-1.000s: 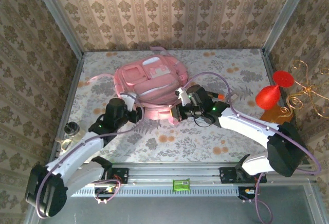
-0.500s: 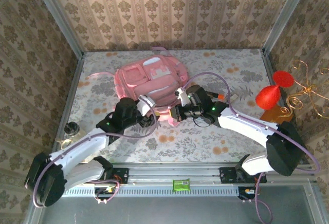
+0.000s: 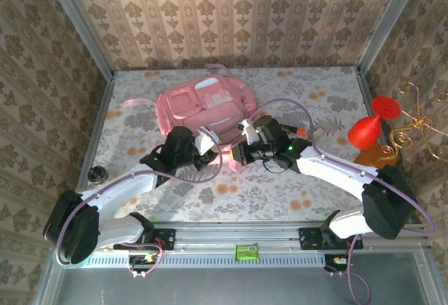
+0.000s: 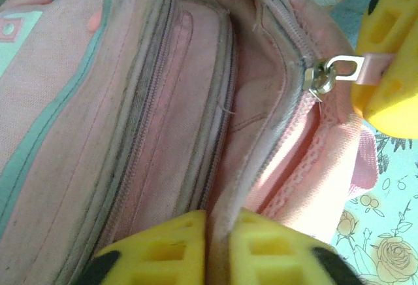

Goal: Pack the student bag

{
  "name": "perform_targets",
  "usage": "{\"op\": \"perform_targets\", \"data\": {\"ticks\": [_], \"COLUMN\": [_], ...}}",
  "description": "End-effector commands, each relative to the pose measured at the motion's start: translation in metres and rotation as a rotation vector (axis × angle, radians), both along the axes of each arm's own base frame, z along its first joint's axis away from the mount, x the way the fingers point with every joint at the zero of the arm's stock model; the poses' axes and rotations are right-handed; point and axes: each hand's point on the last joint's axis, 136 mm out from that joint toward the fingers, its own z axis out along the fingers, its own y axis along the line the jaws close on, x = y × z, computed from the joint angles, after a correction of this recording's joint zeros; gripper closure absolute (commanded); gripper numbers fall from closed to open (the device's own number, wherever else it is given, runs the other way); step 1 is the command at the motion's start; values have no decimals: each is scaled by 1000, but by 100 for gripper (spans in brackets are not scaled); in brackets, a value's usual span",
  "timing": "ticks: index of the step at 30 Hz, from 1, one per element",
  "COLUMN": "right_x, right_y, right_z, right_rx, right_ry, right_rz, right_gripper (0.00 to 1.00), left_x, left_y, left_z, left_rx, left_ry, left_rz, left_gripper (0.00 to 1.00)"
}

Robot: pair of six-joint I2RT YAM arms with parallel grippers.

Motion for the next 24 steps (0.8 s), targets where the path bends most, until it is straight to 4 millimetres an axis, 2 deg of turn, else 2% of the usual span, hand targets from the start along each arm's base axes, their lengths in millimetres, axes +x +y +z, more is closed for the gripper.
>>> {"op": "perform_targets", "data": {"ticks": [1,4,12,15,19,20,23,24], "right_x": [9,15,31,37,45,46,47,45], "right_y": [-5,-22,-66,-76,-78,-78,-68,-60], "right_z": [19,10,-4,-3,-7,-8,-4,1], "right_rx": [19,-35,-159,-173,-195,-201,-177,-145], "right_ry": [-39,-18,-18,-27,-23,-20,-21,-27], "right_rz": [-54,-142,-337,-376,-381,-378,-326,-291], "right_gripper": [100,100,100,100,100,100,100,100], "left_x": [16,21,19,19,19,23,27,27], "left_y": [19,33,65,79,95,105,121,123], "left_z": [11,16,27,27,24,24,19,18], "left_rx": [-13,-52,-209,-264,-320,-328,-315,-304], "left_ry": [-15,-13,3,14,29,29,41,45], "left_rz": [118,198,351,414,489,529,607,616], "left_gripper": [94,100,100,100,100,100,100,92]}}
